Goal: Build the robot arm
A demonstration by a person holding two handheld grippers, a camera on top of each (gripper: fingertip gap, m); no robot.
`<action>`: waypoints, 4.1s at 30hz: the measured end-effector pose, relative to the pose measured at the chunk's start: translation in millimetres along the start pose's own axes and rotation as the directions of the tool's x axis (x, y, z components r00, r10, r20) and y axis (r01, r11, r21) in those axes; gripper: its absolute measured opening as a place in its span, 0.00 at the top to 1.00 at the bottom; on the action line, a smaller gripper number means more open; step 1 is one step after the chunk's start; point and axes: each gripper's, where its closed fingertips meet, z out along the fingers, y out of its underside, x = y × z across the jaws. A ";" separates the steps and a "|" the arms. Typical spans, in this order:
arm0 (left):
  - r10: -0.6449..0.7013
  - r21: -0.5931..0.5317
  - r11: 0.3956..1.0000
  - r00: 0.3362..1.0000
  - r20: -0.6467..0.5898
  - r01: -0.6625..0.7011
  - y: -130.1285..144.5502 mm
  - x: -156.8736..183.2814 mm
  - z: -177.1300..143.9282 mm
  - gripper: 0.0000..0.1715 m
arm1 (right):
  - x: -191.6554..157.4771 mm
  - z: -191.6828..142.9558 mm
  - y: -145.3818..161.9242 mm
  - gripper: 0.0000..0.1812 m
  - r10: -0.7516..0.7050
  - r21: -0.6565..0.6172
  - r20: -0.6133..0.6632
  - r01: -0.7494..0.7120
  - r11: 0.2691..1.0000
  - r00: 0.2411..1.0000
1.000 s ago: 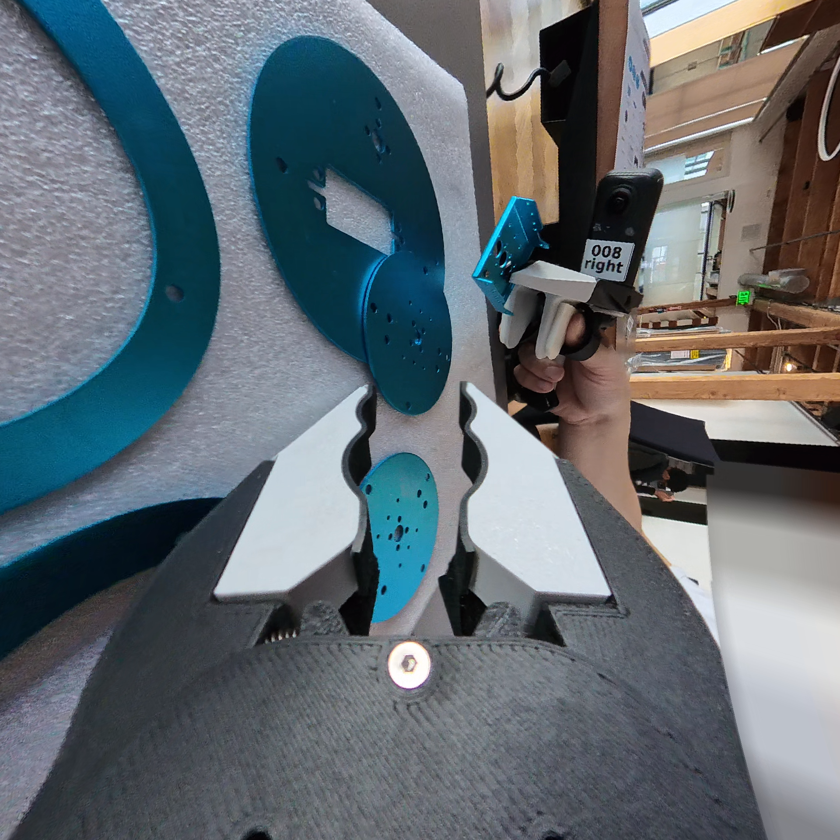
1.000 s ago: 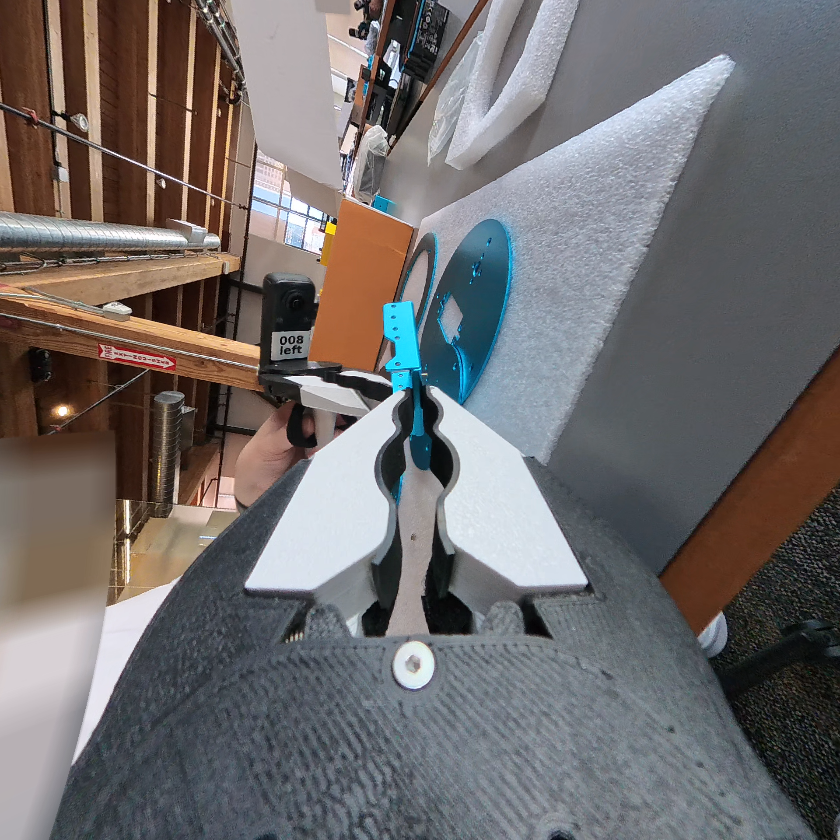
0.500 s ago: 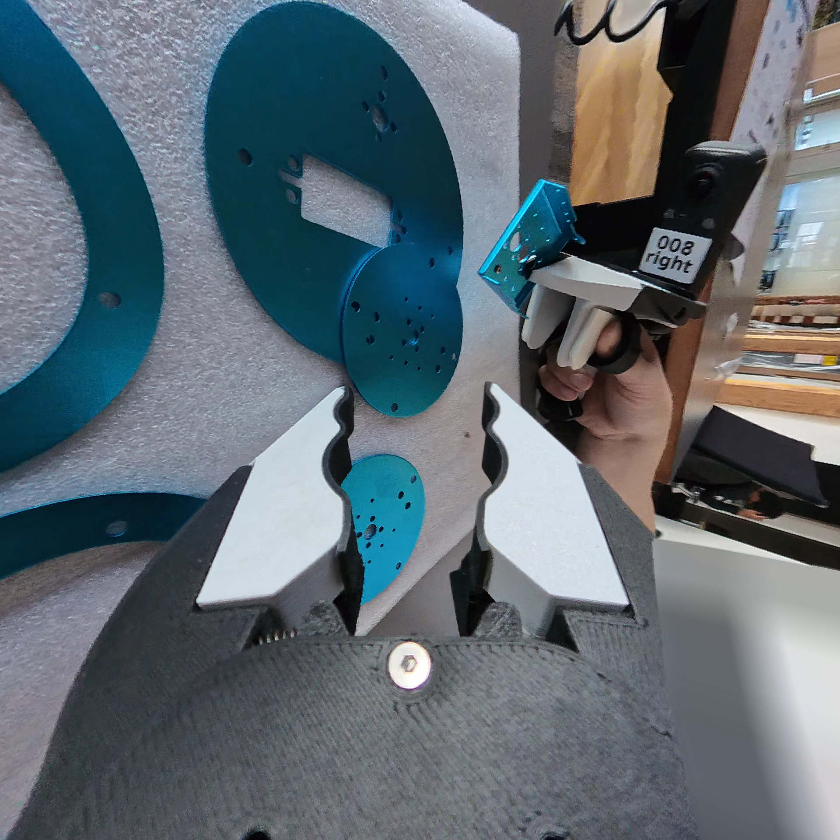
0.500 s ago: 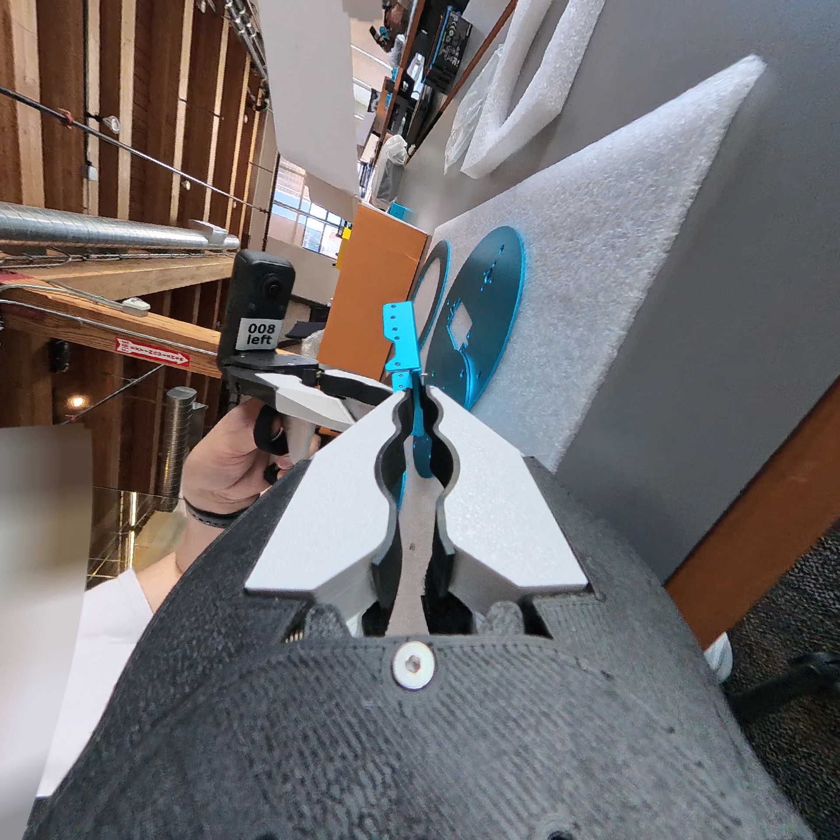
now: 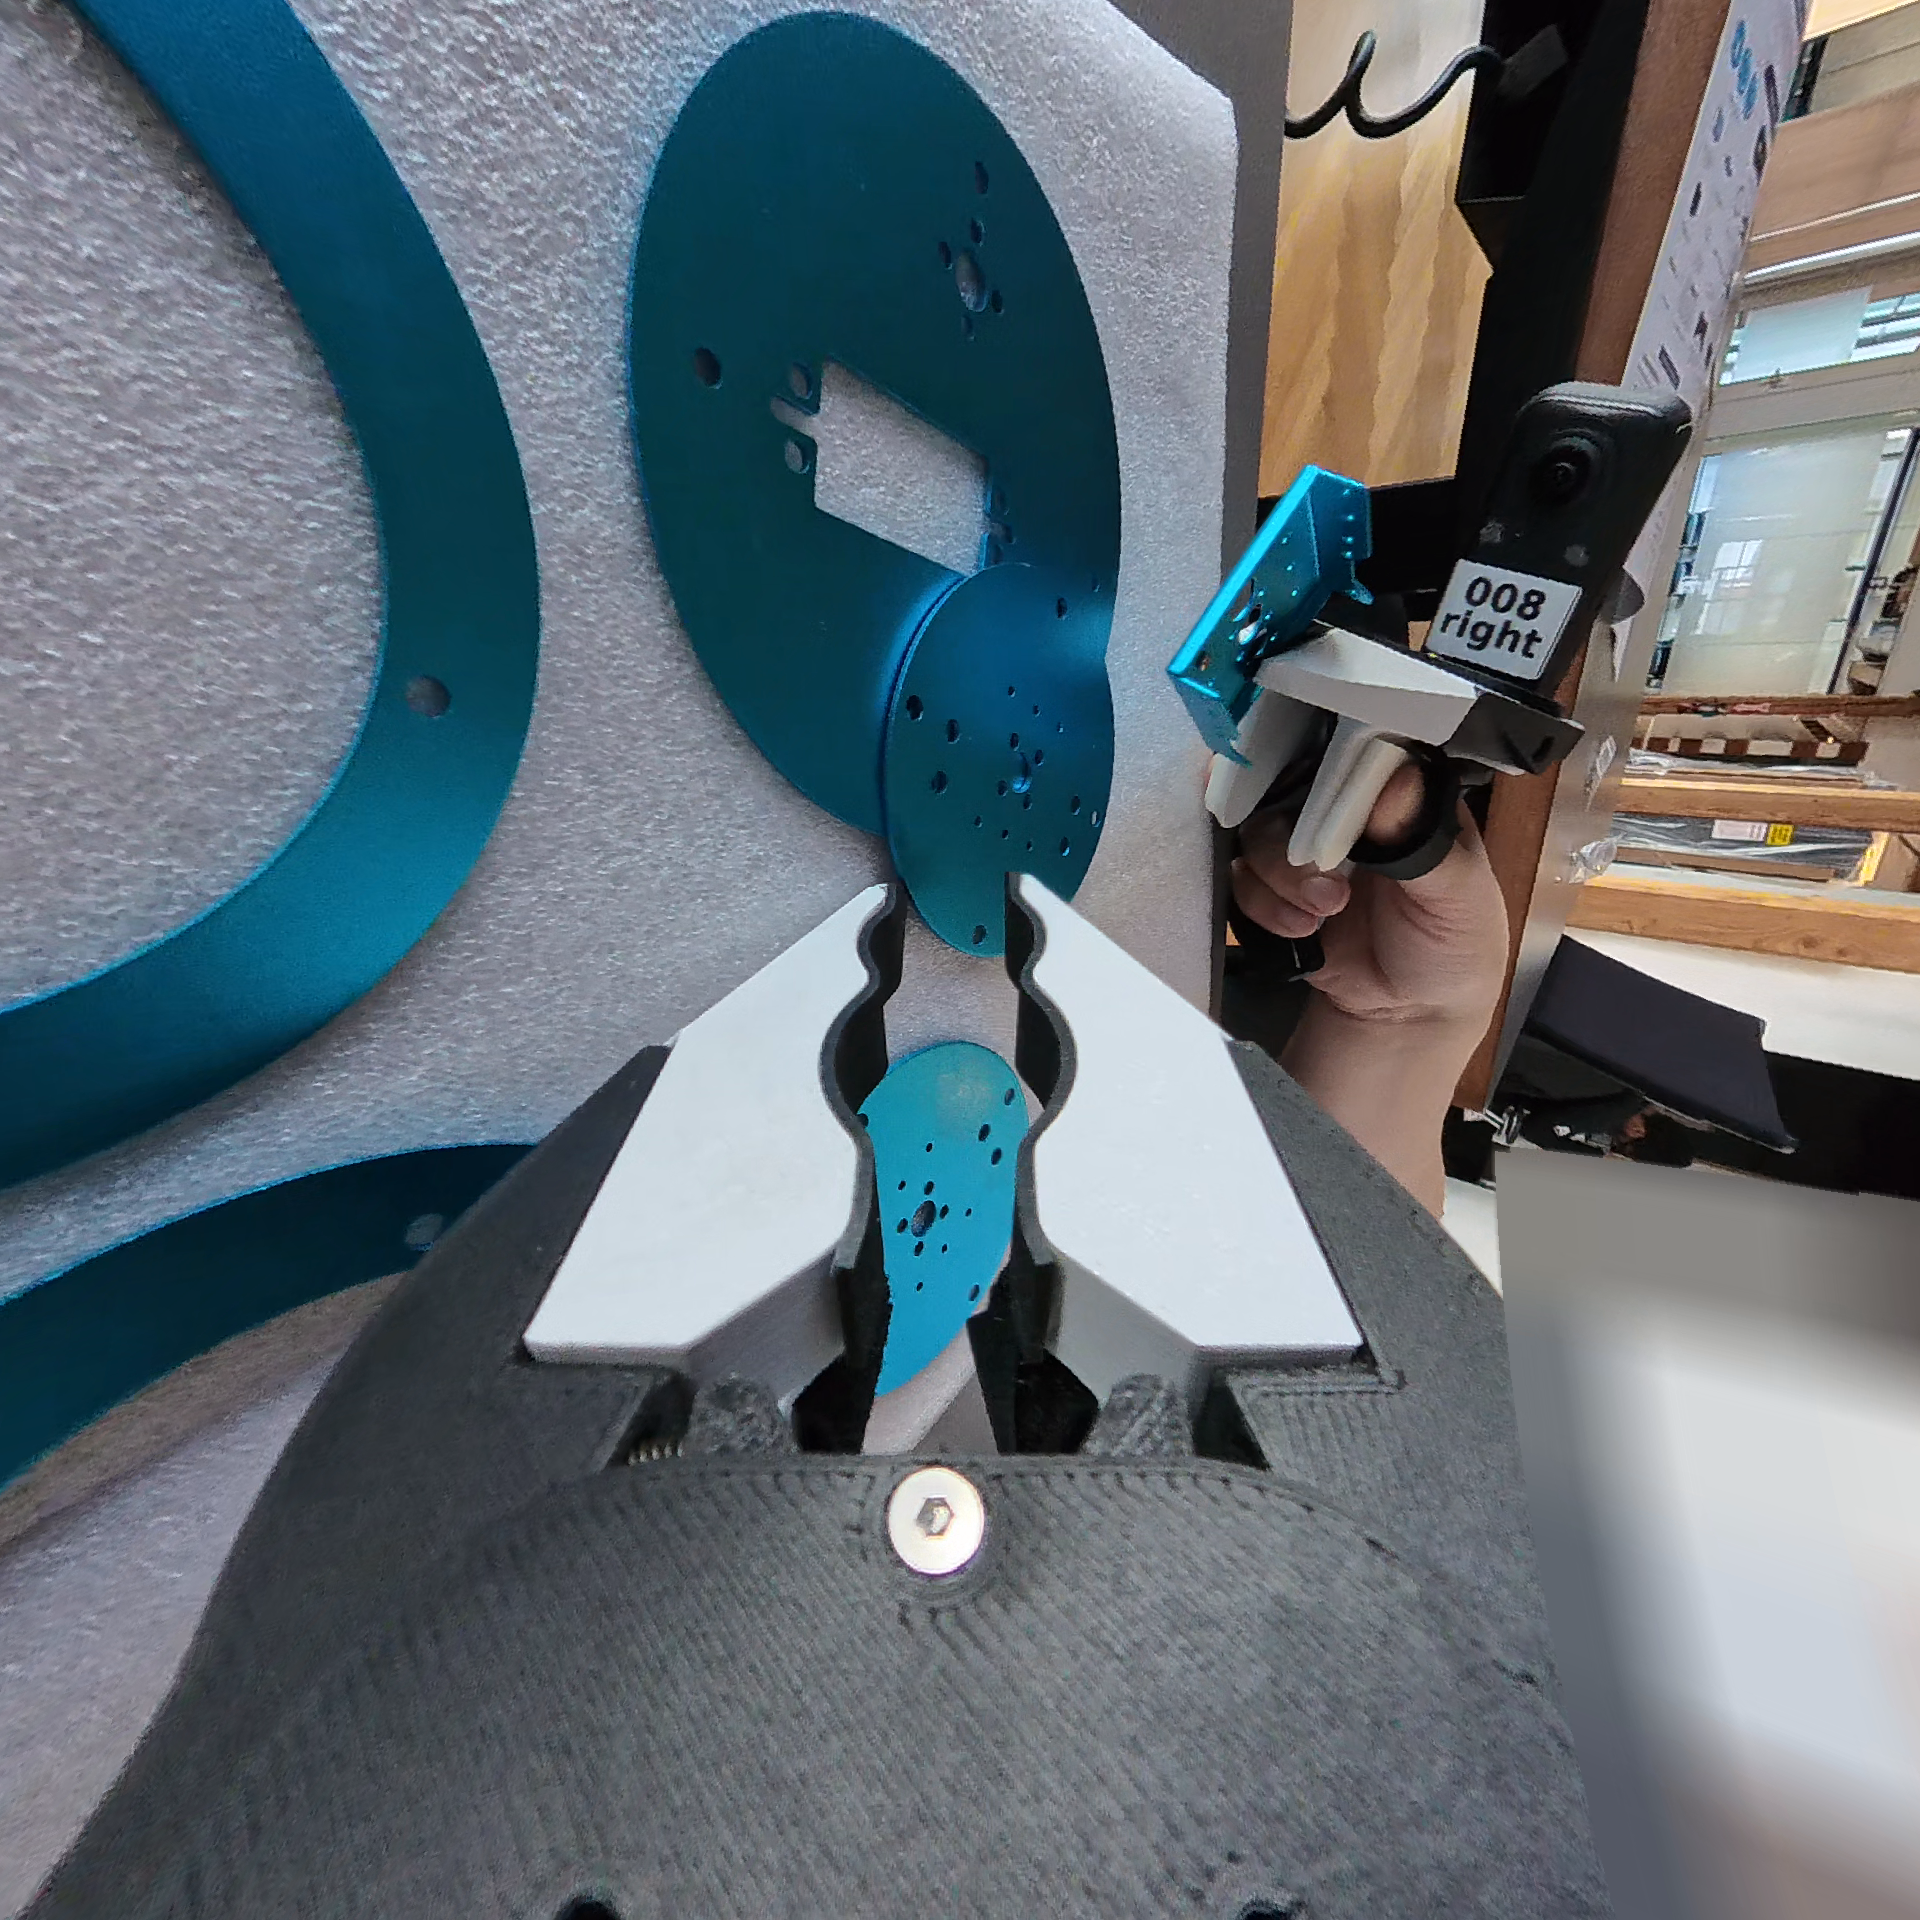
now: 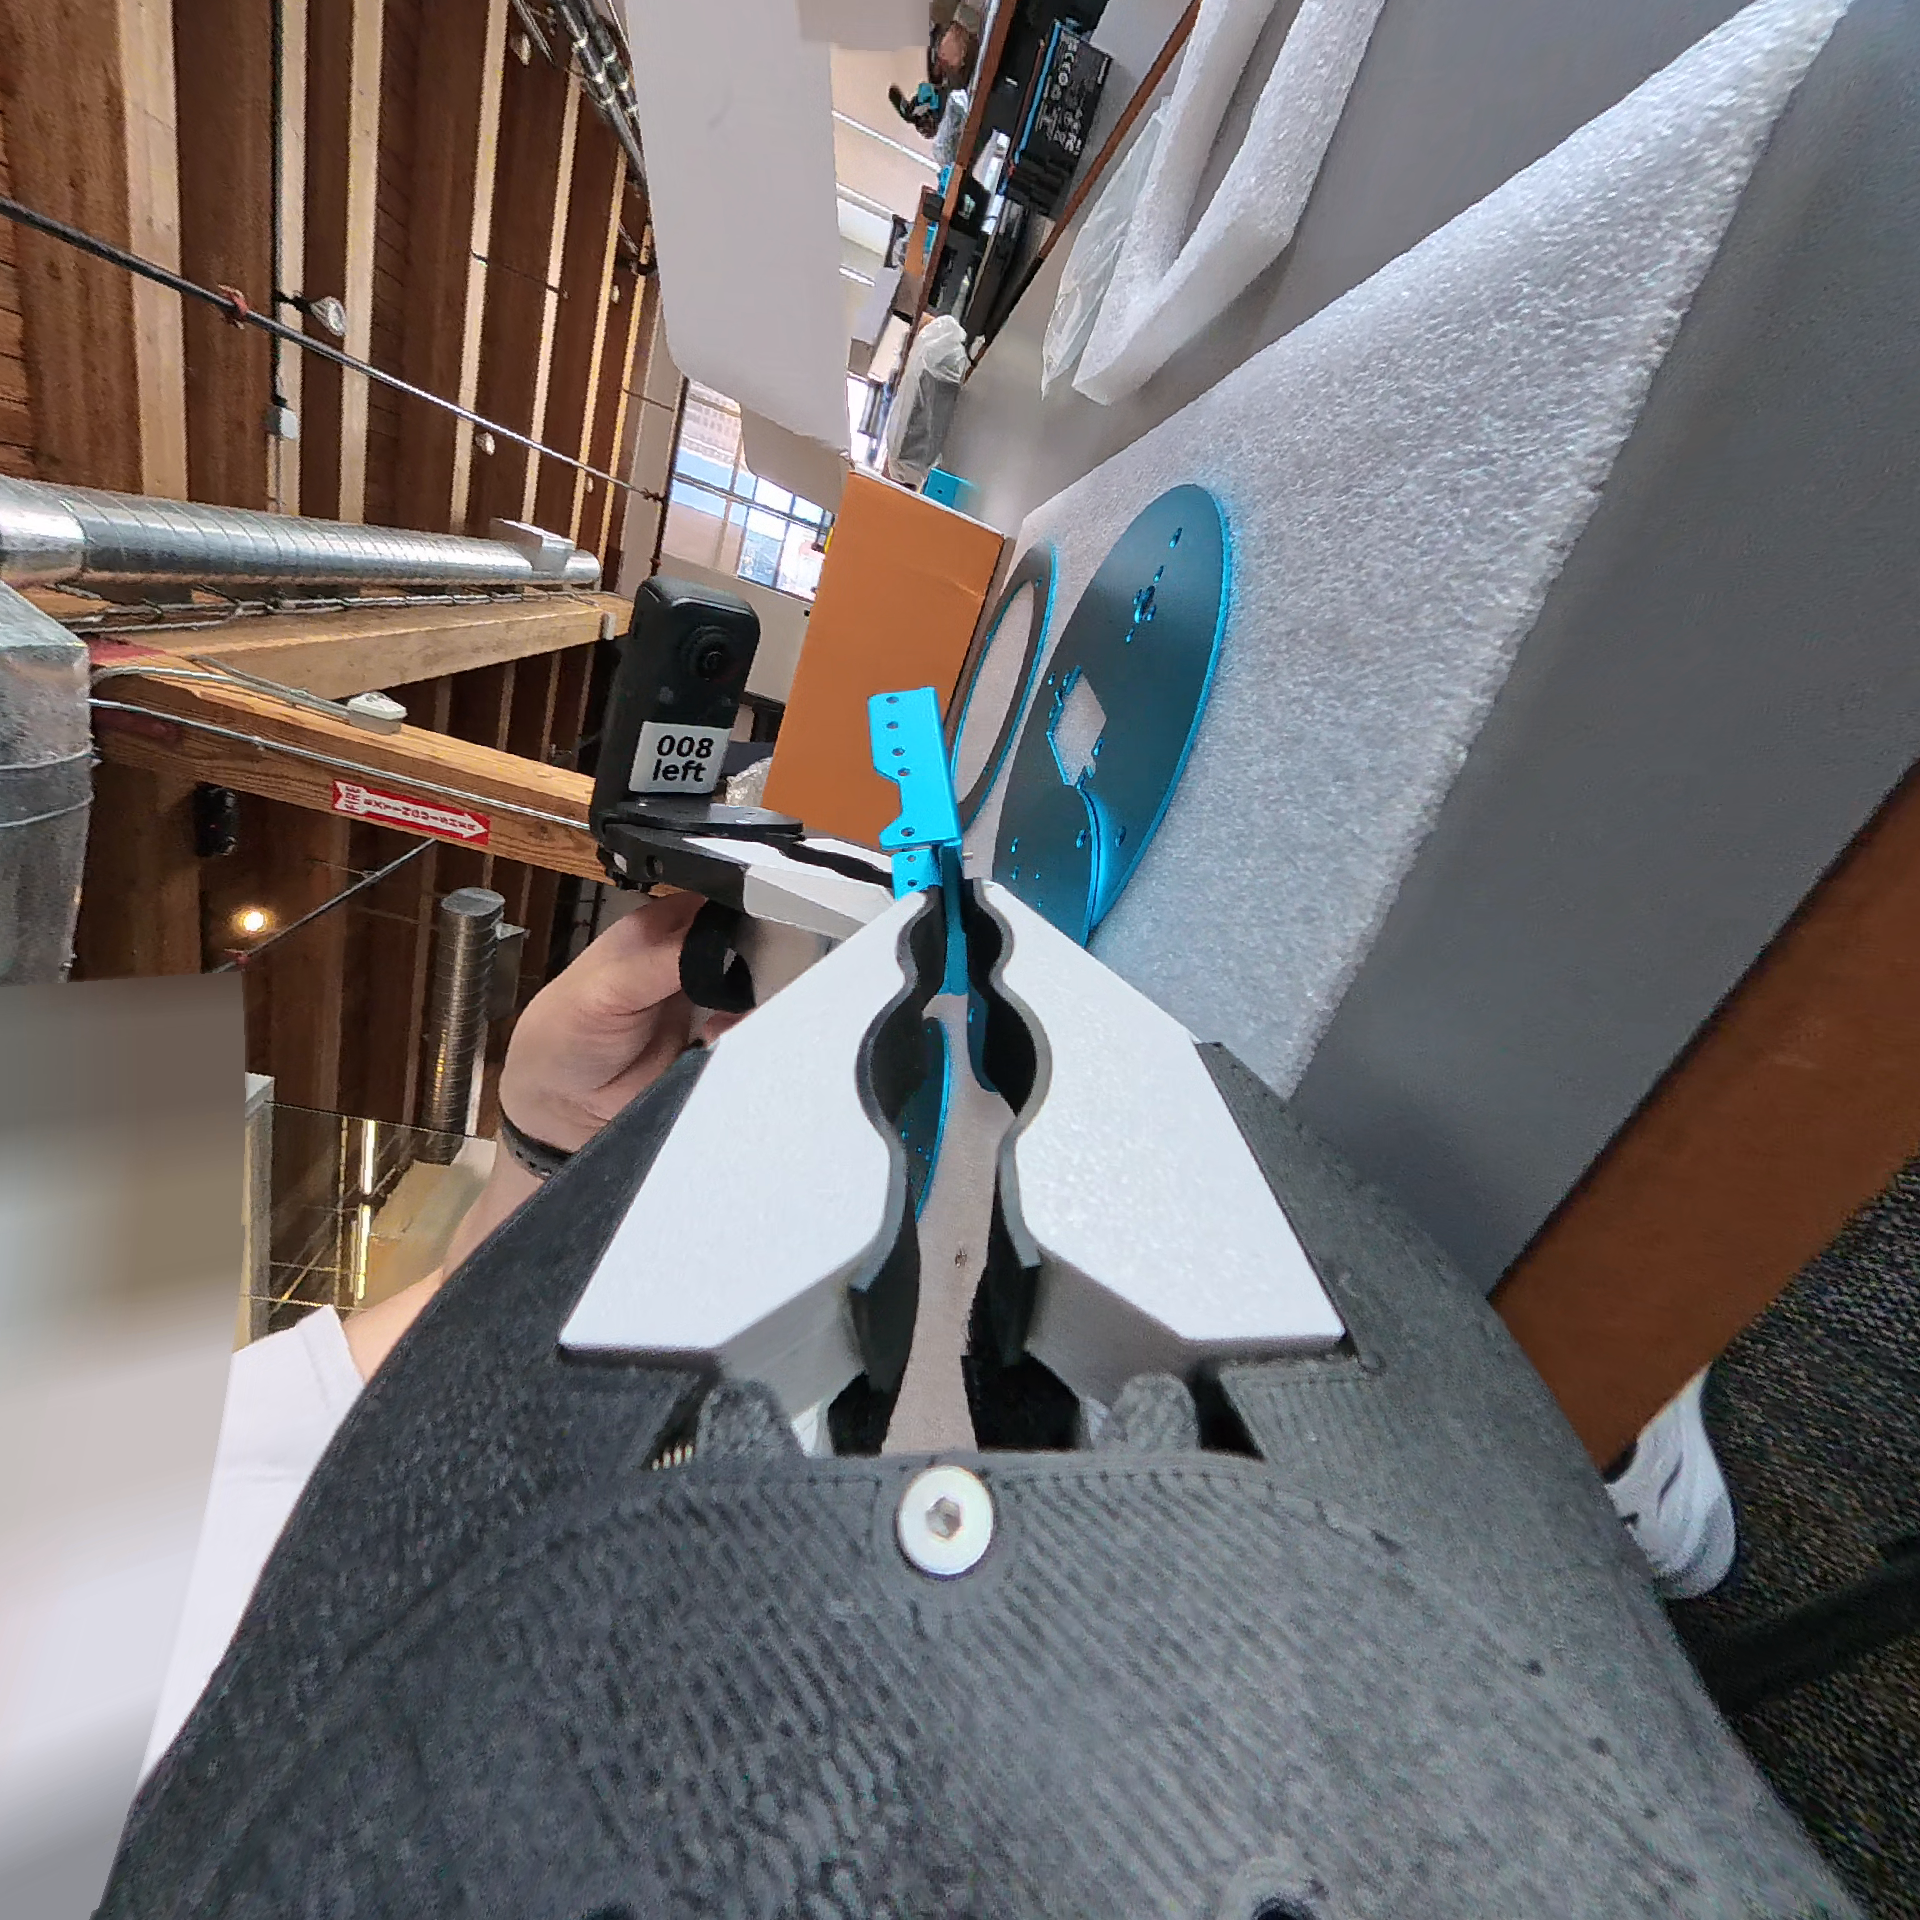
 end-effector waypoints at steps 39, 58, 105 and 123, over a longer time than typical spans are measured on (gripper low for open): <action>0.073 0.107 0.993 0.972 -0.224 -0.050 -3.2 9.4 -9.3 1.00 | -0.8 -1.7 -1.8 0.99 0.038 0.007 0.038 -0.039 0.999 0.999; 0.000 0.124 0.992 0.992 -0.127 0.016 -4.6 7.1 4.4 0.90 | 1.9 -1.2 -2.8 0.99 0.050 0.007 0.015 -0.050 0.999 0.999; 0.881 0.055 0.366 0.365 0.302 -0.929 -8.0 52.8 22.9 0.51 | -13.5 -24.5 -15.9 1.00 0.050 0.085 0.051 -0.055 0.995 0.997; 0.983 -0.114 0.180 0.175 0.050 -0.977 -8.7 31.8 52.8 0.52 | -20.4 -40.0 -10.4 1.00 0.068 0.066 0.046 -0.070 0.995 0.997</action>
